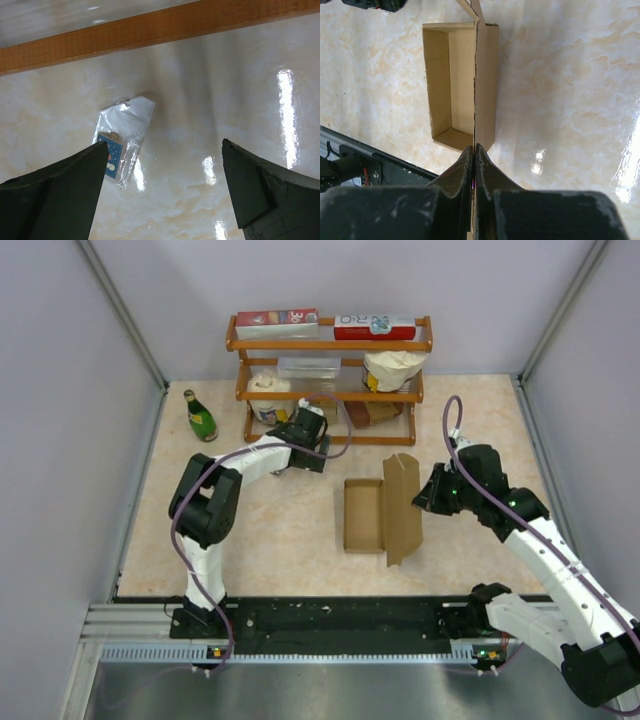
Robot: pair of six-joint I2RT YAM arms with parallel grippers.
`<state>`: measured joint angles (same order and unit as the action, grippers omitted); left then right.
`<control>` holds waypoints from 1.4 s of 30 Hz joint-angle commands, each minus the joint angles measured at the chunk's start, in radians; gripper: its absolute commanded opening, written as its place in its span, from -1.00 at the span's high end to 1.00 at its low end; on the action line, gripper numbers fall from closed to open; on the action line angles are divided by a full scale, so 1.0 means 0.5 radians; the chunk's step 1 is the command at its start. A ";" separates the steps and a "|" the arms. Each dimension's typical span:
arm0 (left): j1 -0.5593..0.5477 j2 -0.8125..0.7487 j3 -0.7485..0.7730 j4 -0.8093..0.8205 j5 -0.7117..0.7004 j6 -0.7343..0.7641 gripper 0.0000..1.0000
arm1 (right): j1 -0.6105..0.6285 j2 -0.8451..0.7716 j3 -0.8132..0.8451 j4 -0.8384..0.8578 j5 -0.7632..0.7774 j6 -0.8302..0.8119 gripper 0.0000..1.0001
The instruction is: Fold the paper box
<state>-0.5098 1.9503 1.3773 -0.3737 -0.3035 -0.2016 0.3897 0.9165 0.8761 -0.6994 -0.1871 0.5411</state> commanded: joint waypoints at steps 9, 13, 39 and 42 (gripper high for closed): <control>-0.097 0.204 0.197 -0.078 -0.467 0.136 -0.88 | -0.015 -0.014 0.037 0.040 -0.052 -0.048 1.00; -0.094 0.293 0.322 -0.200 -0.531 0.103 -0.82 | -0.015 -0.011 0.040 0.040 -0.061 -0.051 1.00; 0.023 0.471 0.464 -0.419 -0.519 -0.149 -0.06 | -0.012 0.005 0.055 0.067 -0.117 -0.073 1.00; 0.023 0.474 0.464 -0.412 -0.507 -0.140 0.03 | -0.015 0.005 0.052 0.067 -0.123 -0.073 1.00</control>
<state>-0.5041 2.1555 1.5967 -0.5484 -0.5812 -0.2638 0.3897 0.9199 0.8761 -0.6971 -0.2348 0.5156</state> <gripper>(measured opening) 0.504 0.008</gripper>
